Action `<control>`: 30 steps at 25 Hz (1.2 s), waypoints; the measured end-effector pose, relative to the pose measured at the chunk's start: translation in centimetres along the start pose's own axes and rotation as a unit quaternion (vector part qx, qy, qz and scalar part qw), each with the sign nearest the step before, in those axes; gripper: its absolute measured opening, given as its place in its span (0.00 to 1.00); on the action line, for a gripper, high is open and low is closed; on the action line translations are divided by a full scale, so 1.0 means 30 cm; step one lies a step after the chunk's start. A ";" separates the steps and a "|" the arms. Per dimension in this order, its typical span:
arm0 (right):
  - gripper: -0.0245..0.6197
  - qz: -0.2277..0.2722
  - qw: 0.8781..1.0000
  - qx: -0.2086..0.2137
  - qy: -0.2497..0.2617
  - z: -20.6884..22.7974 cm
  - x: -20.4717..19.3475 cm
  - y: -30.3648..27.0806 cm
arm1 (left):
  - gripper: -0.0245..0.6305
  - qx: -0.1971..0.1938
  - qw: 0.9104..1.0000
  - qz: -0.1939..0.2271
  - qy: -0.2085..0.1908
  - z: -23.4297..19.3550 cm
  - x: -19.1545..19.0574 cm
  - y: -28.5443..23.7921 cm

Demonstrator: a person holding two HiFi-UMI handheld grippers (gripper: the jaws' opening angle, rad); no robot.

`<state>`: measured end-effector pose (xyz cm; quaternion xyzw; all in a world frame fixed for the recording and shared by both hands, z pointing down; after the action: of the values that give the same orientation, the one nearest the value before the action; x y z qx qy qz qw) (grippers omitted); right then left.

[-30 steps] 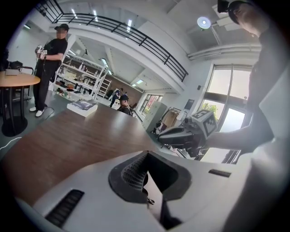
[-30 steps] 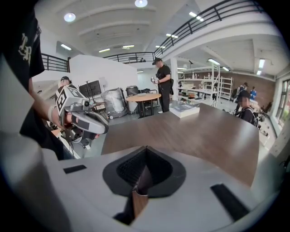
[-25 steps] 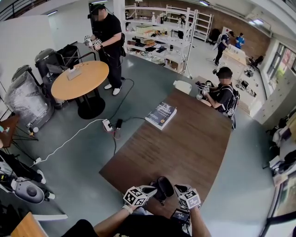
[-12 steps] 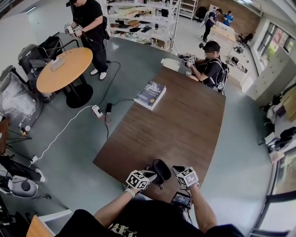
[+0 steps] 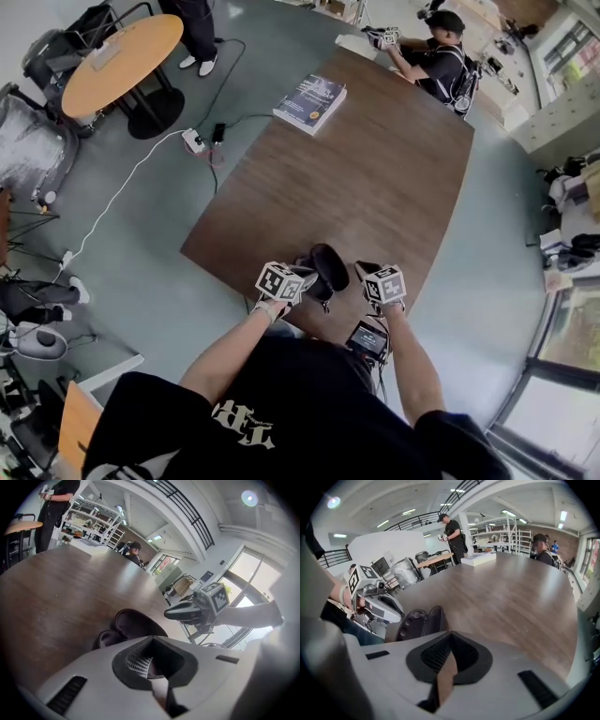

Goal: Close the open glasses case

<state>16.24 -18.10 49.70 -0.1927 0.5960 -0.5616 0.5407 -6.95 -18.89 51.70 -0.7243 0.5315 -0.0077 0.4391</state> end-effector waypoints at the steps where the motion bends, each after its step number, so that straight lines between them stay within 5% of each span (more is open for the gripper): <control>1: 0.02 -0.005 1.000 0.006 -0.004 -0.007 -0.008 -0.018 | 0.05 0.001 1.000 -0.004 0.005 -0.008 -0.008 -0.002; 12: 0.02 -0.037 0.999 0.028 -0.012 -0.034 -0.006 -0.138 | 0.05 0.016 0.998 -0.046 0.048 -0.074 -0.080 -0.060; 30: 0.02 0.041 0.994 0.097 -0.040 -0.242 0.016 -0.033 | 0.05 0.051 0.993 -0.082 0.073 -0.103 -0.102 -0.106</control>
<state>9.46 -15.44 48.81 -0.1371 0.5239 -0.5856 0.6032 -7.32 -18.29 57.04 -0.7398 0.4999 -0.1236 0.4330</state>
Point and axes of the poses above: the fingertips, and each gripper's own axes: y backward along the fingers, z to its right, x out of its top, the point moved 9 cm from there along y, backward along the fingers, and after that the axes turned 9 degrees about -z, right-handed, at the moved point
